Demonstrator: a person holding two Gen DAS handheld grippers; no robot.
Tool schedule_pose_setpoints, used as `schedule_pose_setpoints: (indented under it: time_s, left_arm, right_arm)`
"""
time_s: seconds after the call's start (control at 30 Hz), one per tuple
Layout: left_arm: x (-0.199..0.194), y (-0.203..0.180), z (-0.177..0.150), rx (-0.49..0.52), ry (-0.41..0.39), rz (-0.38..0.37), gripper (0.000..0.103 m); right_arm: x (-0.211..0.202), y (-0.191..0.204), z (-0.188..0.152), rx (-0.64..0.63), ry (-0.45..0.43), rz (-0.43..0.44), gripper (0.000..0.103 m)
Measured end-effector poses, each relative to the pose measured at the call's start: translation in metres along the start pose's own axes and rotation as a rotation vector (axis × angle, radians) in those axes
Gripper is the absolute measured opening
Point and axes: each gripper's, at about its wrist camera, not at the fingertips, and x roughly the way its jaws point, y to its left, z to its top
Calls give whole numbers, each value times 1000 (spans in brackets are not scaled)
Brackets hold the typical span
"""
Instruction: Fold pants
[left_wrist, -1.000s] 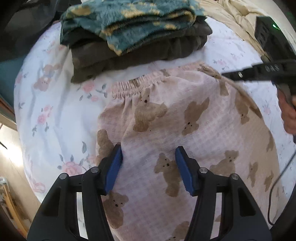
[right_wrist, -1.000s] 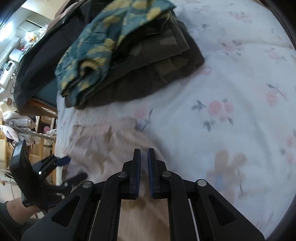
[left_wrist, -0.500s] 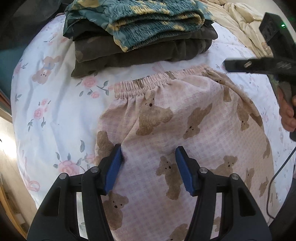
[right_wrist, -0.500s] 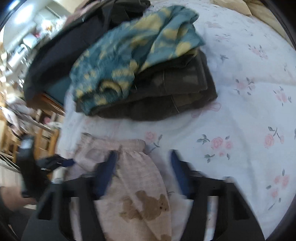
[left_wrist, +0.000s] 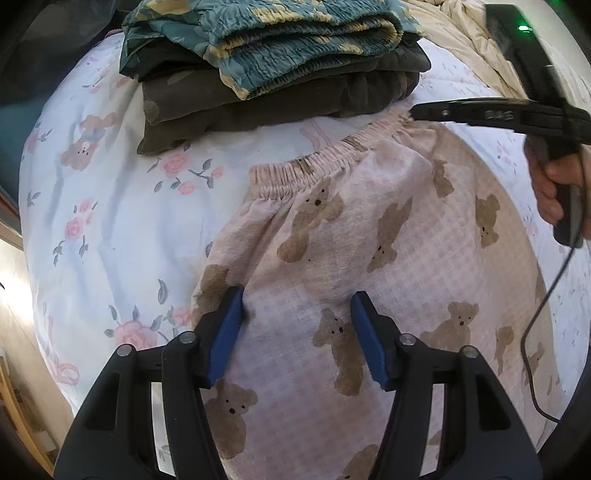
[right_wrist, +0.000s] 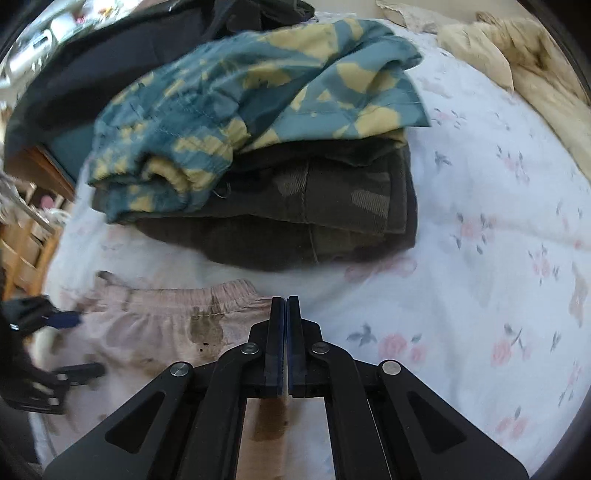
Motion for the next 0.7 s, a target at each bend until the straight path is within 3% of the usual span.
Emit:
schedule_pose_setpoints:
  time_s: [0.1,0.2,0.3,0.43,0.53,0.63,0.7]
  left_arm:
    - [0,0,2,0,2,-4,56]
    - [-7,4,5,-36,4,-17,56]
    - [-27,13,10,-101,-63,-76,56]
    - [-48,8,16,-87,-197,-134,56]
    - [-24,-3,26,-70,-145,-119,55]
    - [5,2,32,-111,-81,-36,55]
    - [13,9,34,-121,-47,-34,53]
  right_arm:
    - [10,0,-3,-45,54,-49,1]
    - [-3,0,-7,-68,49,-70,5]
    - [-29,-15,-9,-45,4,-121,9]
    - [-56,-12,-12,44,-62,118,9]
    - [-42,25,-16,0,-28,251,8]
    - [-2,38,-15,-13,57,226,6]
    - [14,19,-13,54,53,155,0]
